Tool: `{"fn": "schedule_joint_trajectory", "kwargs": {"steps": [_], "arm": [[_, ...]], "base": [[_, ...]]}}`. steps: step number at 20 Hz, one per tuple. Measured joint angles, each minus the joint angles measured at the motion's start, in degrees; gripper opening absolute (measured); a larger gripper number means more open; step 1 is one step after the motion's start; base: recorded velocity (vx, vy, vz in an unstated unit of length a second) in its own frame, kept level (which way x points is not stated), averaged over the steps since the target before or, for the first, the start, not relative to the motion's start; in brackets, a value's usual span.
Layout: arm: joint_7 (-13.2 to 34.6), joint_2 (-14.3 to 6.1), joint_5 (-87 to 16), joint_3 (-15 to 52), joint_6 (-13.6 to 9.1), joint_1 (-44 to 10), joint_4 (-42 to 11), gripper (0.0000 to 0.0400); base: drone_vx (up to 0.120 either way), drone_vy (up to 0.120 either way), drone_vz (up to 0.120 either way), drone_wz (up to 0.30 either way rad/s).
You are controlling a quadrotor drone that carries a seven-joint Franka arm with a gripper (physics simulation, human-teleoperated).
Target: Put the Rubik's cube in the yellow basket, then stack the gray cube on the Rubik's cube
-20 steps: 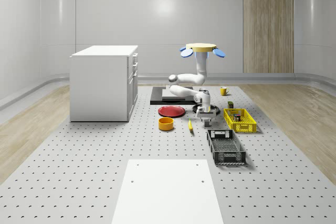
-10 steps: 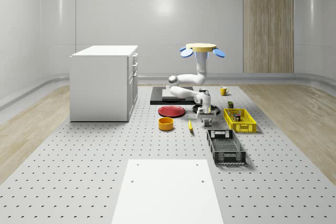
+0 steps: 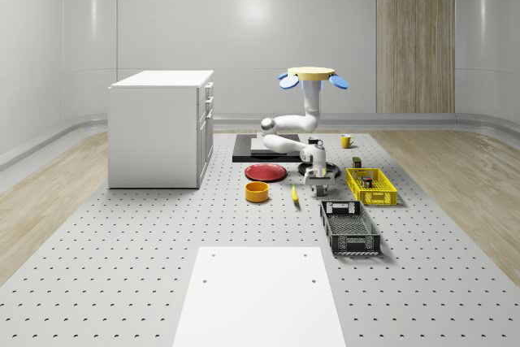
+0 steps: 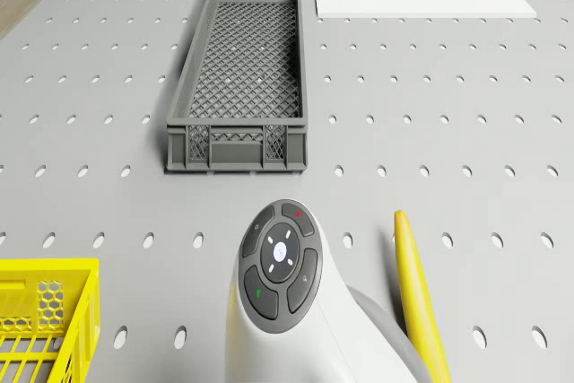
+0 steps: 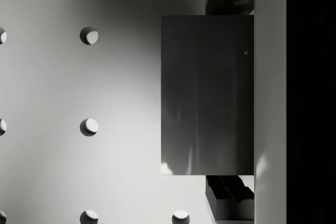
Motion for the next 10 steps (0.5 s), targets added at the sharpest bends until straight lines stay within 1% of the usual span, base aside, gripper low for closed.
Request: {"fn": "schedule_joint_trajectory", "kwargs": {"steps": [4, 7, 10], "arm": [[-0.26, 0.03, -0.28, -0.28, -0.01, 0.45, -0.15, 0.04], [-0.38, 0.13, -0.42, -0.38, -0.09, 0.65, -0.21, 0.0327], [-0.48, 0.25, -0.52, -0.44, -0.2, 0.79, -0.25, 0.0287]], "base": [[0.0, 0.0, 0.0, 0.0], [0.0, 0.0, 0.0, 0.0], [0.0, 0.0, 0.0, 0.0]]}}
